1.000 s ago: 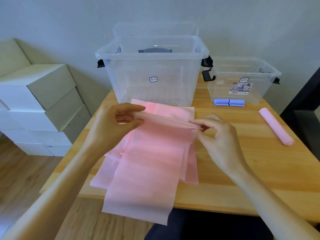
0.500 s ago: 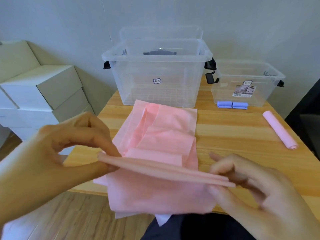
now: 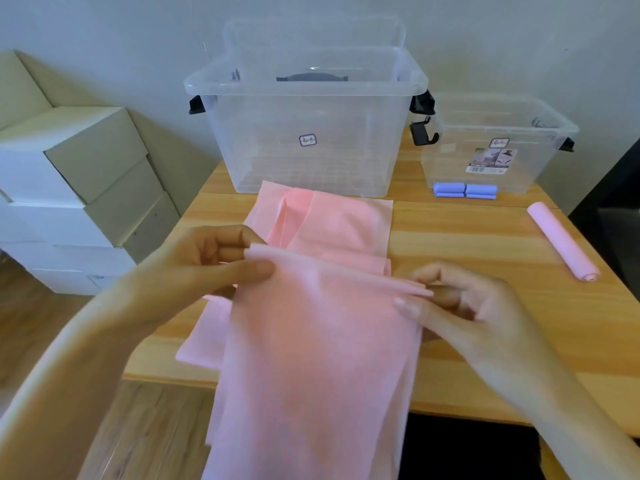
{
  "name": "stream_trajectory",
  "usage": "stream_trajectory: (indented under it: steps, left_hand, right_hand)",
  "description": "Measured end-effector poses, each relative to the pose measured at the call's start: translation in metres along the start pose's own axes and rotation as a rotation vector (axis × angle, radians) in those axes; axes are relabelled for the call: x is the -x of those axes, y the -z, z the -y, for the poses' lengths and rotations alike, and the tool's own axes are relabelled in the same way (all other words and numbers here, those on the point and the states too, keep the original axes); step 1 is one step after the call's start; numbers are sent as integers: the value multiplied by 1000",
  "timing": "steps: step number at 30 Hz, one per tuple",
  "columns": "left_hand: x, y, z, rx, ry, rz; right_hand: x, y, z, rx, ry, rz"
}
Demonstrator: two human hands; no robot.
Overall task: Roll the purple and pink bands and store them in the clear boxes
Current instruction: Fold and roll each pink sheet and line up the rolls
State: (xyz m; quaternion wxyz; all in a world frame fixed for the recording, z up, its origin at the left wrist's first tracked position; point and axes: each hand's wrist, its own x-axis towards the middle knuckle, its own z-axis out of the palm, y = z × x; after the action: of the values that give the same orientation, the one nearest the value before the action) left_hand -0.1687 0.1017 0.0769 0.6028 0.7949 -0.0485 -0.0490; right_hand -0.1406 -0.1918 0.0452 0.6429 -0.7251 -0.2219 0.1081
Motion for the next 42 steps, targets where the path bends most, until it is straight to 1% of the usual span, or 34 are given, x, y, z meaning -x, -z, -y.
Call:
stream_trajectory:
  steps: [2, 5, 7, 9, 11, 13, 16, 18, 23, 27, 30, 34, 37, 39, 42]
  left_hand:
    - [-22, -2, 18, -32, 99, -54]
    - [-48, -5, 45, -84, 221, -69]
    - [-58, -8, 59, -111, 268, -88]
    - [-66, -11, 67, -168, 303, -157]
    - [-70, -12, 73, -213, 315, -219]
    - [-72, -14, 75, -276, 286, -262]
    - [-73, -15, 75, -342, 240, -281]
    - [-73, -16, 76, -348, 242, -277]
    - [-70, -16, 77, -258, 254, -291]
    - [-65, -16, 75, -217, 200, -336]
    - [-62, -17, 72, -95, 229, -354]
    - [-61, -17, 71, 134, 298, -265]
    - [-61, -16, 70, 176, 349, -196]
    - [-59, -16, 67, 152, 314, -178]
    - [-54, -16, 60, 116, 203, -195]
  right_hand:
    - [-21, -5, -17, -3, -62, -62]
    - [-45, -3, -55, 98, -132, -92]
    - [-56, -2, -71, 174, -167, -109]
    - [-62, -5, -79, 231, -189, -132]
    - [-66, -6, -82, 279, -193, -162]
    - [-70, -7, -81, 295, -204, -187]
    - [-74, -7, -82, 384, -184, -205]
    - [-75, -9, -83, 408, -179, -205]
    - [-75, -10, -84, 382, -205, -173]
    - [-72, -11, -83, 405, -207, -196]
    - [-71, -13, -82, 442, -196, -224]
    - [-69, -13, -80, 470, -206, -205]
    - [-69, -14, -77, 494, -208, -193]
    - [-68, -14, -75, 502, -205, -188]
    - [-65, -15, -74, 487, -204, -192]
